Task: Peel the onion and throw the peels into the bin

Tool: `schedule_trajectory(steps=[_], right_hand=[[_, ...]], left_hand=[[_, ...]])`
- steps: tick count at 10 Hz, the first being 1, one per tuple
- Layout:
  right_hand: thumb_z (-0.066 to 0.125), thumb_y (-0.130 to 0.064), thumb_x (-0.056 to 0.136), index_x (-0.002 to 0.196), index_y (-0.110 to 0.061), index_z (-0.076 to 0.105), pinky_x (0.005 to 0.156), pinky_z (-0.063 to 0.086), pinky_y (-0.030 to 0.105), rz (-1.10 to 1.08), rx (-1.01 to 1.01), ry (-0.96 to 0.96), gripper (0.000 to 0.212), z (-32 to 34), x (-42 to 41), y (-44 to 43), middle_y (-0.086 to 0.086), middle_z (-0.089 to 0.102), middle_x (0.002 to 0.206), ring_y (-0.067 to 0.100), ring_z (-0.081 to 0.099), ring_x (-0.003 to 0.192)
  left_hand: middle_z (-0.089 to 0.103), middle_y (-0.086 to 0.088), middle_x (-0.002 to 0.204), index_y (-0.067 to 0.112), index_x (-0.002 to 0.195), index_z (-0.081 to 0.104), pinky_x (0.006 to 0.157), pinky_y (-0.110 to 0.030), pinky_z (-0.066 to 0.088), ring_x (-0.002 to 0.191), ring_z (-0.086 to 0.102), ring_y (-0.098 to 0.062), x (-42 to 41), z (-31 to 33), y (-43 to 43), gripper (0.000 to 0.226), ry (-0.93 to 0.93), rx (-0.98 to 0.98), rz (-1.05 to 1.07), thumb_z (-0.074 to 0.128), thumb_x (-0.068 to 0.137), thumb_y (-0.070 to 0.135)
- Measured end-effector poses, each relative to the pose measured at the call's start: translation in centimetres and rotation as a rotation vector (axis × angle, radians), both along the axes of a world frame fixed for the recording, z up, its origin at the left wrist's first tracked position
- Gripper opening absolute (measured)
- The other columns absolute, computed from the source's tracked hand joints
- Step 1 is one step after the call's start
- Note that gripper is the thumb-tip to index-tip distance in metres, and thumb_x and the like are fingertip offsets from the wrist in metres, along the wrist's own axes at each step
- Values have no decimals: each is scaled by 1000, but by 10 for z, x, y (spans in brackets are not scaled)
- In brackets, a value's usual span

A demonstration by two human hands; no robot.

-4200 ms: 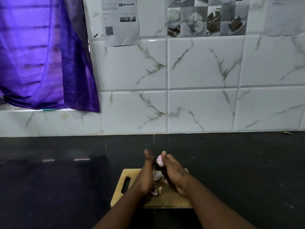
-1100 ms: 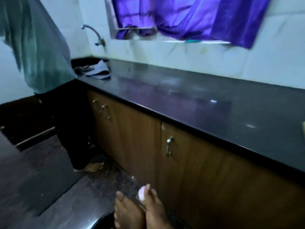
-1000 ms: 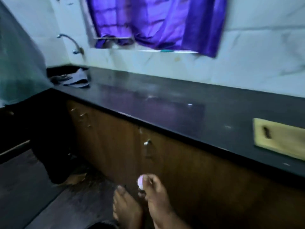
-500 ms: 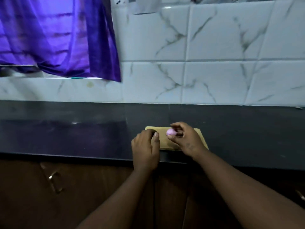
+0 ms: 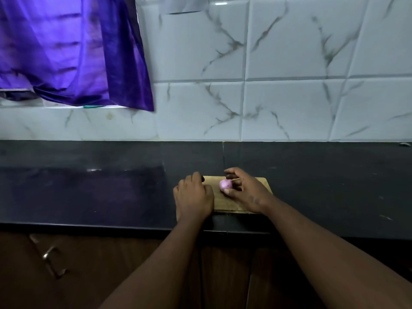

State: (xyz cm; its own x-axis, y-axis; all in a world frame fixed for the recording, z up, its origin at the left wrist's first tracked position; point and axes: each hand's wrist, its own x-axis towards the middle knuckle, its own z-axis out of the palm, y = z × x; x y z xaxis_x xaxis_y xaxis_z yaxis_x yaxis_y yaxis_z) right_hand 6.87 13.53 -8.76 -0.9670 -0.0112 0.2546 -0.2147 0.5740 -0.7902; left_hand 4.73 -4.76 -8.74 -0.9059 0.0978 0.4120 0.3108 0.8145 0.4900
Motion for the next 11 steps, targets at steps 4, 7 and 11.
schedule_trajectory(steps=[4,7,11], right_hand=[[75,-28,92,125,-25,67,96,52,26,-39,-29,16,34,0,-2,-3,-9,71,123,4,65,113],[66,-15,99,118,-20,69,102,53,36,-77,-83,34,21,5,-3,-1,4,73,120,24,69,113],[52,-30,105,143,-20,53,107,40,31,-254,103,106,39,55,56,-10,2,53,151,23,52,138]], left_hand=[[70,-6,118,17,108,62,97,-44,42,110,61,-28,7,2,-3,21,-7,11,1,49,97,30],[69,-5,118,18,109,62,97,-44,41,111,60,-28,8,3,-3,21,-1,21,-1,49,99,32],[52,0,155,23,148,46,120,-38,29,148,41,-19,49,43,-23,44,167,-153,-213,44,105,35]])
